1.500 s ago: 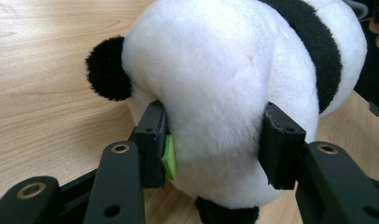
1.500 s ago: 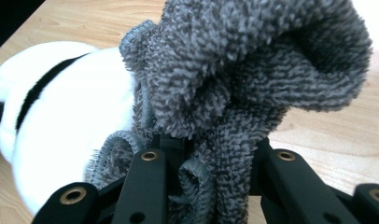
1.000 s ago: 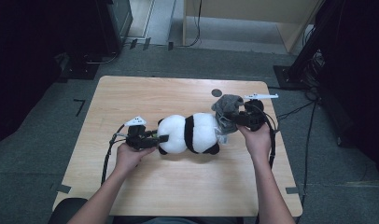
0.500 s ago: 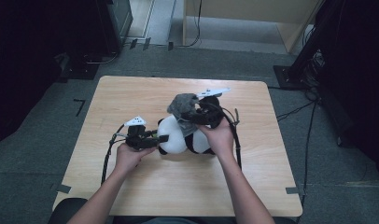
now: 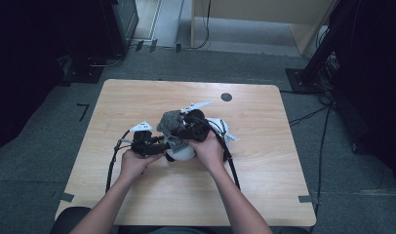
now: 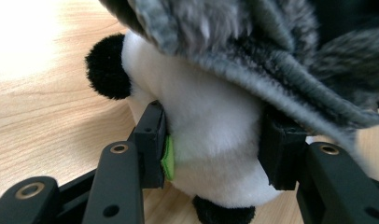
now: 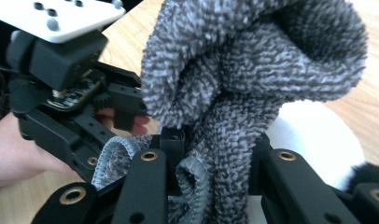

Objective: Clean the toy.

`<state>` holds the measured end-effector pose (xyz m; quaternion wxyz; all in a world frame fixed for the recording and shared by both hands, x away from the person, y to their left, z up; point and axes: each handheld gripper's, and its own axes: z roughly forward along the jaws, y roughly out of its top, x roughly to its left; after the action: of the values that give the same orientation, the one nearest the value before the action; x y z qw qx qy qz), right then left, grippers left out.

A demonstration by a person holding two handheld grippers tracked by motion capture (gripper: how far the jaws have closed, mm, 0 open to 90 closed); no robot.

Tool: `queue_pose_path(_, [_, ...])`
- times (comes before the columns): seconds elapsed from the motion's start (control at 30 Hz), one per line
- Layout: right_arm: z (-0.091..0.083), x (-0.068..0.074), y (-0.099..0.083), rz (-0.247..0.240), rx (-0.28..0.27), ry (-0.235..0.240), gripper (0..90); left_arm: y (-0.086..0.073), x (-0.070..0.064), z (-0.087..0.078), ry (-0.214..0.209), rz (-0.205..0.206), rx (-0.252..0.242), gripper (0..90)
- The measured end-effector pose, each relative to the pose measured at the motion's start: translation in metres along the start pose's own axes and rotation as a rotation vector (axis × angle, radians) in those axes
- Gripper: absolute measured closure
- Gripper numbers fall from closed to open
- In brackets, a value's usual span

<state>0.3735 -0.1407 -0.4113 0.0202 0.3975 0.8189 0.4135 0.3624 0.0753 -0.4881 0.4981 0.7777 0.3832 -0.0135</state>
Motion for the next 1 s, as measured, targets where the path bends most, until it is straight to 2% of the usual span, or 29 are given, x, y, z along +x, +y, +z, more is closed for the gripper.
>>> queue_pose_path(0.13, [-0.008, -0.010, -0.007, 0.002, 0.008, -0.030, 69.8, 0.001, 0.000, 0.000, 0.005, 0.008, 0.015, 50.8])
queue_pose_path(0.27, [-0.024, -0.019, -0.014, 0.001, 0.004, -0.066, 69.7, 0.002, 0.000, 0.000, 0.003, 0.001, 0.016, 51.1])
queue_pose_path(0.37, [-0.038, -0.027, -0.020, 0.023, -0.002, -0.088, 69.7, 0.002, 0.001, 0.000, -0.002, -0.004, 0.015, 51.3])
queue_pose_path(0.53, [-0.062, -0.042, -0.031, 0.067, -0.045, -0.101, 69.8, 0.002, 0.000, 0.000, -0.003, -0.003, 0.010, 51.3])
queue_pose_path(0.77, [-0.086, -0.056, -0.039, 0.090, -0.076, -0.140, 69.6, 0.002, 0.001, 0.000, -0.002, 0.003, 0.012, 51.3])
queue_pose_path(1.0, [-0.108, -0.074, -0.053, 0.141, -0.111, -0.180, 69.5, 0.002, 0.000, 0.000, -0.002, -0.003, 0.011, 51.3])
